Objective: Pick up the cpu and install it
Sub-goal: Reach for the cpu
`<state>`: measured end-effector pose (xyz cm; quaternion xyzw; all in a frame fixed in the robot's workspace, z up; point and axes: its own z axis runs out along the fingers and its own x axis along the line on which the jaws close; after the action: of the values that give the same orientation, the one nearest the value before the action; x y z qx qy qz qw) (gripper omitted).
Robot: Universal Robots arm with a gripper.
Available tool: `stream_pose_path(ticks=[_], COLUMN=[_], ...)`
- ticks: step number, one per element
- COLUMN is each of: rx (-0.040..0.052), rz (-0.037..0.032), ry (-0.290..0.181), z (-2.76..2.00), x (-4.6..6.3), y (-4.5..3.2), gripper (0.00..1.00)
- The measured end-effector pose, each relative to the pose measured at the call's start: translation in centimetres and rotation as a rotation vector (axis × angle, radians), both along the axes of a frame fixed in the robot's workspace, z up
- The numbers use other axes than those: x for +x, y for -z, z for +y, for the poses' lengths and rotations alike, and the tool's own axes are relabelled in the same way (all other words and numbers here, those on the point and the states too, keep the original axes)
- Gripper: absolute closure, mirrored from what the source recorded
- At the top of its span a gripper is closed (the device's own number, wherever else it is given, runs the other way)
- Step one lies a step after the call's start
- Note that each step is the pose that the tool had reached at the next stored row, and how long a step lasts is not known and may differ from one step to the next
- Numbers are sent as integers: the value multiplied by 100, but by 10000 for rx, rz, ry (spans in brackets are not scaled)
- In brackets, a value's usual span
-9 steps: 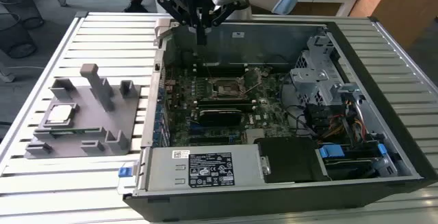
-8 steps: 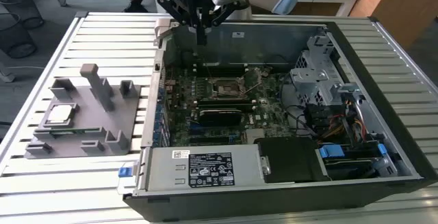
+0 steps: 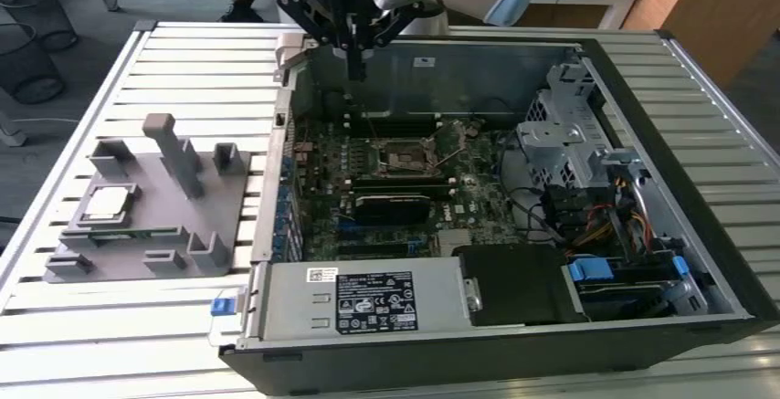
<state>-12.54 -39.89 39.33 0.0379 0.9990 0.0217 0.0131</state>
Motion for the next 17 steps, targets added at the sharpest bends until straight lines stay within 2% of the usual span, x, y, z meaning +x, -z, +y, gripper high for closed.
stream_pose_path(ticks=[17], rx=[0], rz=[1], ry=[-1], z=[1], x=[-187], y=[0], gripper=[88])
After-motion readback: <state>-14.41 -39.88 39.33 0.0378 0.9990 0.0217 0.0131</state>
